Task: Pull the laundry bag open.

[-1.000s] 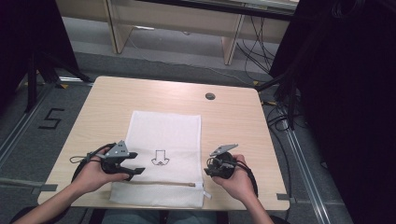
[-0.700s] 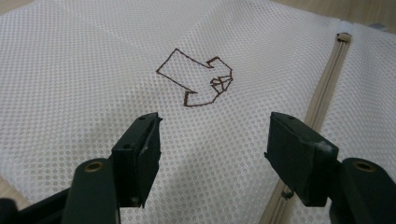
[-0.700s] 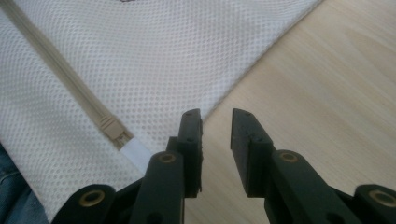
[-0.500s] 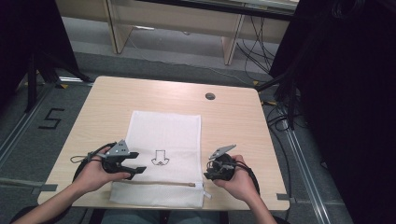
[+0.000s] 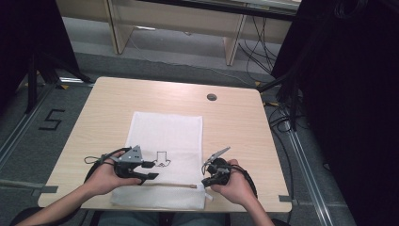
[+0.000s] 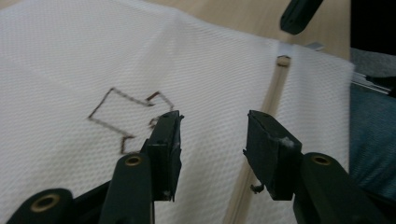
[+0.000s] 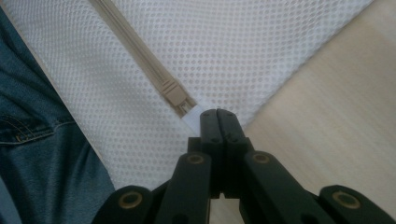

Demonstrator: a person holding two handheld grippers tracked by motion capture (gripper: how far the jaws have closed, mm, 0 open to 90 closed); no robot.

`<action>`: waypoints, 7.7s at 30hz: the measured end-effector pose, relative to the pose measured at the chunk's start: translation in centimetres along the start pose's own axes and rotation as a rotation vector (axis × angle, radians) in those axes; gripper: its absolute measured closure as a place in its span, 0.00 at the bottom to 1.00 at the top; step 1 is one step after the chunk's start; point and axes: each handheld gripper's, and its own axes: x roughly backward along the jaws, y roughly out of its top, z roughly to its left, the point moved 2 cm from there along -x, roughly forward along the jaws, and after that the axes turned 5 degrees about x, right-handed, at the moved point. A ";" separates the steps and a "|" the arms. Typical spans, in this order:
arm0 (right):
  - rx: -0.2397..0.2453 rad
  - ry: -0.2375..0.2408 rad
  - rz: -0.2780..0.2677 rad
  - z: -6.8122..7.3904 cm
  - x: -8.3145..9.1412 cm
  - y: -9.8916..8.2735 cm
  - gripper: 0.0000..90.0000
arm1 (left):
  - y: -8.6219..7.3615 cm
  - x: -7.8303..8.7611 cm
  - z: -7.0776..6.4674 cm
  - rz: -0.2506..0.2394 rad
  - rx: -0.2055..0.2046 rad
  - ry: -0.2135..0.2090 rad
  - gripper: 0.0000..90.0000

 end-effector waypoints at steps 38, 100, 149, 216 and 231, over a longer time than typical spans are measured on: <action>-0.018 0.000 0.050 0.3 -1.6 0.1 1.00 | 3.3 -9.8 -4.9 0.125 -0.112 -0.149 0.74; -0.042 -0.002 0.063 0.4 -1.9 0.2 1.00 | 3.6 -10.3 -5.7 0.121 -0.169 -0.127 0.91; -0.039 0.003 0.063 0.3 -1.8 0.0 1.00 | 3.2 -8.6 -5.6 0.144 -0.185 -0.111 0.91; -0.052 0.002 0.063 0.5 -1.8 0.0 1.00 | 1.9 -5.2 -4.6 0.163 -0.206 -0.083 0.91; -0.029 -0.012 0.059 0.4 -1.9 0.1 1.00 | 1.7 -4.7 -4.4 0.147 -0.187 -0.092 0.91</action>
